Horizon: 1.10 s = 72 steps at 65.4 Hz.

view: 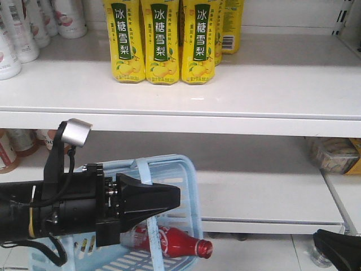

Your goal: Place coke in basket with both arms

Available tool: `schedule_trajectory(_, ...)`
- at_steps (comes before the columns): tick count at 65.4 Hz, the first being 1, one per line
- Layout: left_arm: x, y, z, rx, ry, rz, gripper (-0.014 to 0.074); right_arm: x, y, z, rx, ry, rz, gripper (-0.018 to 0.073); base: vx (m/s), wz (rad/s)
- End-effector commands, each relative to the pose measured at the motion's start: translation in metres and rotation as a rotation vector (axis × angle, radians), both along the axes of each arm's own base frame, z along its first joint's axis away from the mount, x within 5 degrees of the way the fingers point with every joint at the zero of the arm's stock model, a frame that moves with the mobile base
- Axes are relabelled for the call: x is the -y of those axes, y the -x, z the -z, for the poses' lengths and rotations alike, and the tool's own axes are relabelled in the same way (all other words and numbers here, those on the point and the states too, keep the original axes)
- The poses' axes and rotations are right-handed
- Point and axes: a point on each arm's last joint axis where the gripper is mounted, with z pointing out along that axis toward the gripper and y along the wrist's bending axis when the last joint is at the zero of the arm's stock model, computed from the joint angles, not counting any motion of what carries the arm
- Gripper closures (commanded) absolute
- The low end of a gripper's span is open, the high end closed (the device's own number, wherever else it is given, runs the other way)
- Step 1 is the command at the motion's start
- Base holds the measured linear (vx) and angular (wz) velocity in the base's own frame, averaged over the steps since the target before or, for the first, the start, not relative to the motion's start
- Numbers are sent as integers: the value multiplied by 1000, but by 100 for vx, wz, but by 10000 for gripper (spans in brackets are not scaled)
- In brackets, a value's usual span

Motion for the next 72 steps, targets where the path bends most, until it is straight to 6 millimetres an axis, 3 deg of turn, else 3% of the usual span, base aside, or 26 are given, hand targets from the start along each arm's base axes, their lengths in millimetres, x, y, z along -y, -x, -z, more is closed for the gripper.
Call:
schedule_trajectory(1, -5, 1, -25, 104, 127, -80, 603, -2, -3, -14, 82, -33, -4, 564, 0, 0)
schedule_trajectory(18, -26, 17, -21, 420, 8, -223, 603, -2, -3, -14, 82, -33, -4, 564, 0, 0)
schedule_trajectory(25, -39, 23, -16, 461, -31, -329, 603, -2, -3, -14, 82, -33, -4, 564, 0, 0)
schedule_trajectory(45, -81, 41, 15, 294, -158, -661, 603, -2, -3, -13, 79, -32, -4, 564, 0, 0)
schedule_trajectory(72, -118, 91, 58, 188, -295, -760, 603, -2, -3, -13, 79, -32, -4, 564, 0, 0)
